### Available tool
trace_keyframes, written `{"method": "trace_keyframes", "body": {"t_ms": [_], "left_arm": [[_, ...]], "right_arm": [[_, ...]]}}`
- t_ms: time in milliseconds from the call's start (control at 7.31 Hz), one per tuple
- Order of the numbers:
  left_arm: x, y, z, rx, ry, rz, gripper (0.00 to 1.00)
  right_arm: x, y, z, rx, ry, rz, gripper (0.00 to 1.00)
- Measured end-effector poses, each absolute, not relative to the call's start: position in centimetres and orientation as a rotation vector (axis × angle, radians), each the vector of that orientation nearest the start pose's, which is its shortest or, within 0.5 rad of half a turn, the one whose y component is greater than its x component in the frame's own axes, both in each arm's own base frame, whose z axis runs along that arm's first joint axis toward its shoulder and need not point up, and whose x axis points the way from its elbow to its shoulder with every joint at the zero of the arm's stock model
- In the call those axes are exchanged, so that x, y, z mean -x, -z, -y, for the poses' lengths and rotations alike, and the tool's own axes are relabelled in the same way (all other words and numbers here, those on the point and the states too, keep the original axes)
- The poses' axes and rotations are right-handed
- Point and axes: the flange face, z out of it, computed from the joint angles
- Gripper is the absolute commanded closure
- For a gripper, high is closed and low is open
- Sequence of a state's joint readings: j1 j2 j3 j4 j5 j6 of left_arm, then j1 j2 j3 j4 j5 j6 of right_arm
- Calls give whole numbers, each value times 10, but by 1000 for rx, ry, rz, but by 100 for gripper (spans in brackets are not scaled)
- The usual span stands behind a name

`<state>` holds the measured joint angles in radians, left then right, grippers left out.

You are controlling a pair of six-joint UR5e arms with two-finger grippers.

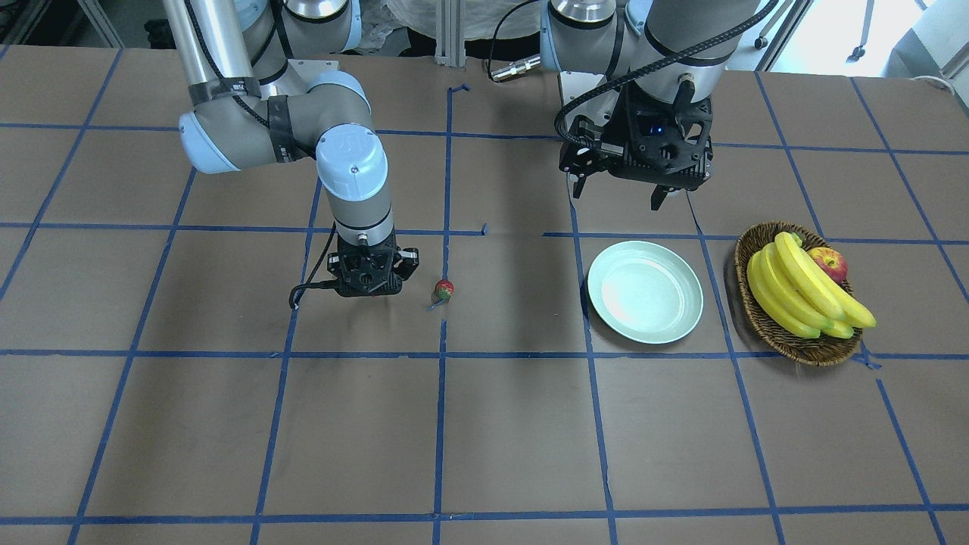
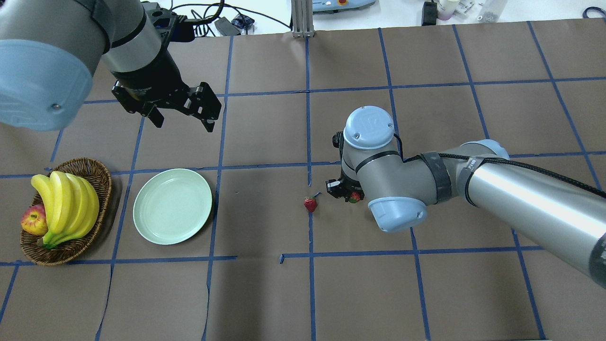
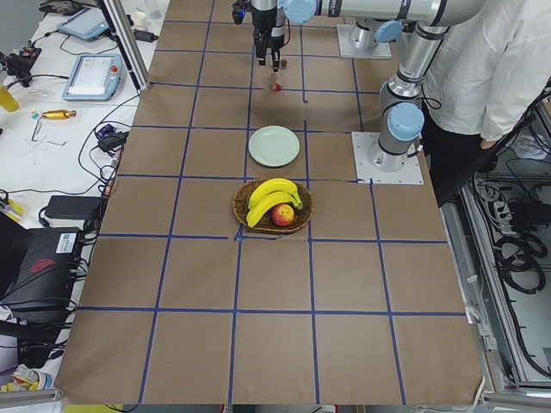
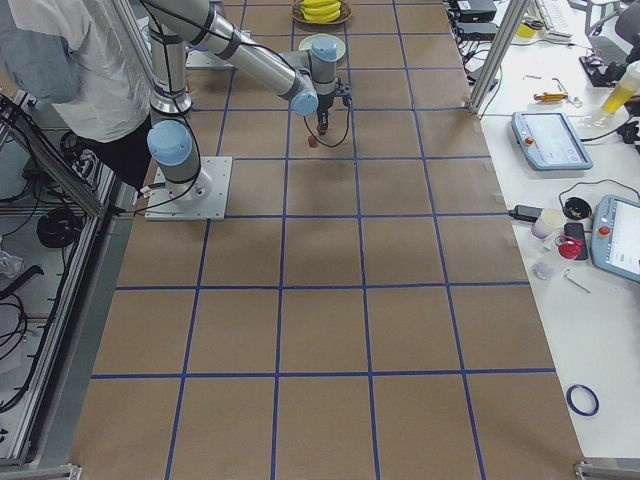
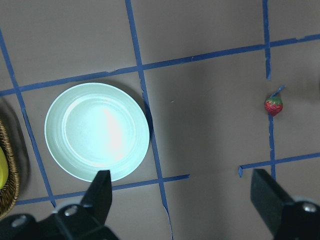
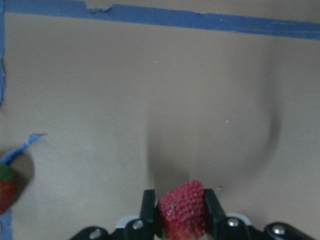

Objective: Collect all strawberries into plate
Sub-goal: 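Move the right gripper back and grasp a second strawberry, then set the second strawberry down beside the first with the right gripper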

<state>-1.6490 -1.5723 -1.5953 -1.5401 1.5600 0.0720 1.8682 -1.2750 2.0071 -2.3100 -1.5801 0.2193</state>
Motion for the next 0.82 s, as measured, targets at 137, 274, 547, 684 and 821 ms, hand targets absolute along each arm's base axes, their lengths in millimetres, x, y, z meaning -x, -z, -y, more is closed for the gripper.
{"method": "trace_keyframes", "body": {"t_ms": [137, 274, 547, 684, 821], "left_arm": [[172, -478, 481, -237, 7, -3143, 0], [172, -478, 481, -237, 8, -3143, 0], [172, -479, 480, -238, 9, -3142, 0], [172, -479, 480, -237, 9, -3142, 0], [172, -479, 480, -237, 10, -3142, 0]], "right_arm": [[-303, -223, 468, 78, 20, -3136, 100], [-335, -229, 475, 24, 14, -3123, 100], [-395, -210, 473, -63, -48, -3115, 94], [-412, -202, 470, -70, -74, -3095, 92], [-422, -200, 468, -70, -99, -3062, 86]]}}
